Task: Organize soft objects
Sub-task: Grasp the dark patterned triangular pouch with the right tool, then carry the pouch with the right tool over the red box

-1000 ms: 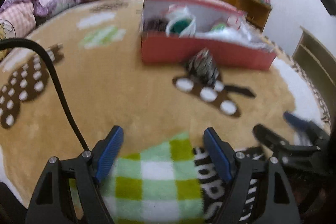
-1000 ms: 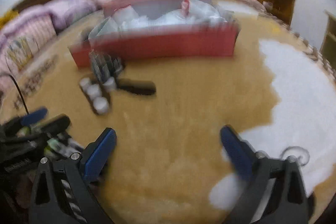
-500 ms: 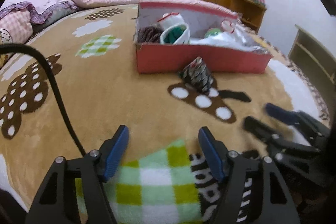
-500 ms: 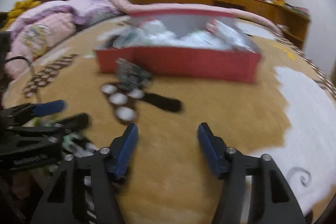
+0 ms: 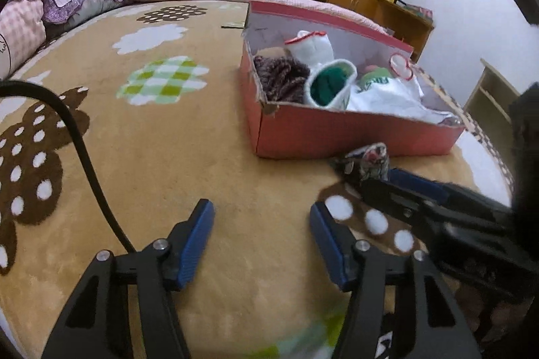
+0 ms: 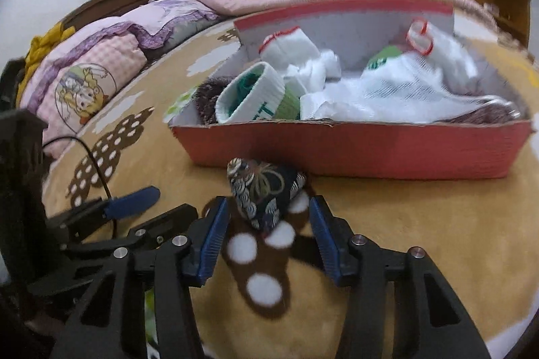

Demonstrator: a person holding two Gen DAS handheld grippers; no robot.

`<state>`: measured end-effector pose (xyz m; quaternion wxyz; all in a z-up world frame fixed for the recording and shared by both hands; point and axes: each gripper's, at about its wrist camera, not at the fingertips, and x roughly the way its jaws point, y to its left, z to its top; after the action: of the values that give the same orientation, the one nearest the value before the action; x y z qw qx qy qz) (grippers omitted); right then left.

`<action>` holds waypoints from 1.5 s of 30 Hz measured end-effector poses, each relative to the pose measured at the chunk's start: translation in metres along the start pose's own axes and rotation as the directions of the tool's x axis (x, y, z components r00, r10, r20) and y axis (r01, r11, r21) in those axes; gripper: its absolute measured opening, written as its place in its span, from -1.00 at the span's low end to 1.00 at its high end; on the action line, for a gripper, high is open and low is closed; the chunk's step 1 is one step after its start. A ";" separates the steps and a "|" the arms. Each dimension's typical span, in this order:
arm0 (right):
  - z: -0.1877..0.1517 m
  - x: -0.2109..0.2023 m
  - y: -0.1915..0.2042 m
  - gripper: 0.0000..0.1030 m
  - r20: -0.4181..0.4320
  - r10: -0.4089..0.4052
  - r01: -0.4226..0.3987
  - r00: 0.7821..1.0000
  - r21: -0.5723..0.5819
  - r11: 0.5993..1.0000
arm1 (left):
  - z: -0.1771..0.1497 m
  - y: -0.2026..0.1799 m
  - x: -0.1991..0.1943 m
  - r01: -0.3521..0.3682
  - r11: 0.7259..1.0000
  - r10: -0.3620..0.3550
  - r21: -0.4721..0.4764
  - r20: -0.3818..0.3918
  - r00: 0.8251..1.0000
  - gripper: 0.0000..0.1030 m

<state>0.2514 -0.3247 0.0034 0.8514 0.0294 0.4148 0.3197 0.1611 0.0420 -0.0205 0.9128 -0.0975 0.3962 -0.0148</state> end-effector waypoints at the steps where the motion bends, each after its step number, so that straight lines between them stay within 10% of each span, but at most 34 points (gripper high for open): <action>1: 0.001 0.003 -0.002 -0.41 -0.010 0.016 -0.016 1.000 0.012 1.000 | -0.001 -0.002 0.000 0.004 1.000 -0.004 0.011 0.003 1.000 0.28; 13: -0.028 -0.049 -0.017 -0.51 0.002 0.000 0.000 1.000 0.074 0.997 | -0.023 -0.046 -0.011 0.165 0.978 -0.166 0.131 -0.003 0.986 0.28; 45: 0.039 -0.120 -0.014 -0.50 0.248 0.034 -0.051 0.968 0.065 0.997 | 0.052 -0.051 -0.056 0.121 0.985 -0.142 0.119 0.193 0.971 0.09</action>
<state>0.2331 -0.3961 0.1072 0.8877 0.1079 0.3161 0.3169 0.1628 0.0069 0.0639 0.9491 -0.0757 0.2933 -0.0866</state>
